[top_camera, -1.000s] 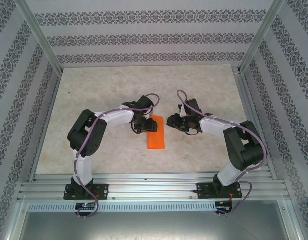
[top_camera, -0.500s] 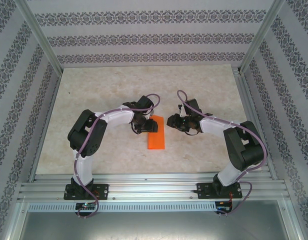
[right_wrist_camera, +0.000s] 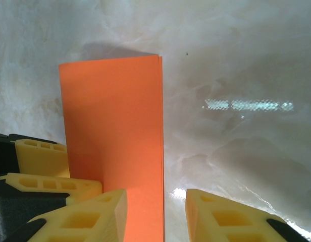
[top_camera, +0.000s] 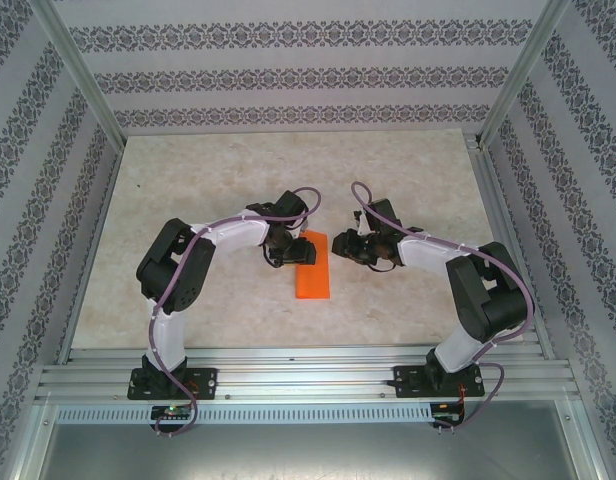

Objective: Fold a paper plane with a square sheet of paper (fold left side to right side)
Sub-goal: First fold in half a square sheet of paper at the center of the table.

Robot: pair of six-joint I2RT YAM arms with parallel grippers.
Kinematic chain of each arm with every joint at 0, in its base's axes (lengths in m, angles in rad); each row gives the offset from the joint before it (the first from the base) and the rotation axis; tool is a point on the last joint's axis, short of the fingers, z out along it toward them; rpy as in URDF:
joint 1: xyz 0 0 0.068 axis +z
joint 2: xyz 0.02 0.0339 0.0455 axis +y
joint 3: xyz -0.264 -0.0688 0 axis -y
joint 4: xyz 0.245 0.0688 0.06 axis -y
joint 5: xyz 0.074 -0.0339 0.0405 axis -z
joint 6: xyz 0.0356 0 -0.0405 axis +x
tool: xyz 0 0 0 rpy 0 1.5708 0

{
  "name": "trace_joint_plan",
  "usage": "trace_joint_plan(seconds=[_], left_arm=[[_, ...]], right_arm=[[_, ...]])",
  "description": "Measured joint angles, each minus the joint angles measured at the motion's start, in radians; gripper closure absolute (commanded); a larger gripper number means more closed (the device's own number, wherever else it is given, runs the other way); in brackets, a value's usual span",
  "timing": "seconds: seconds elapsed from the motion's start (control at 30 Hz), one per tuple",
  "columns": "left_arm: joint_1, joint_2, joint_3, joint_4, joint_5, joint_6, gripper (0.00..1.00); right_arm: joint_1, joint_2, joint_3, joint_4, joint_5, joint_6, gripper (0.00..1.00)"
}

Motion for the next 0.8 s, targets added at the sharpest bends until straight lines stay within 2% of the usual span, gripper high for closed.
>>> trace_joint_plan(seconds=[0.8], left_arm=[[-0.001, 0.007, 0.013, -0.018, 0.000, 0.026, 0.47]], right_arm=[[0.010, 0.000, 0.000, -0.014, 0.001, 0.000, 0.65]])
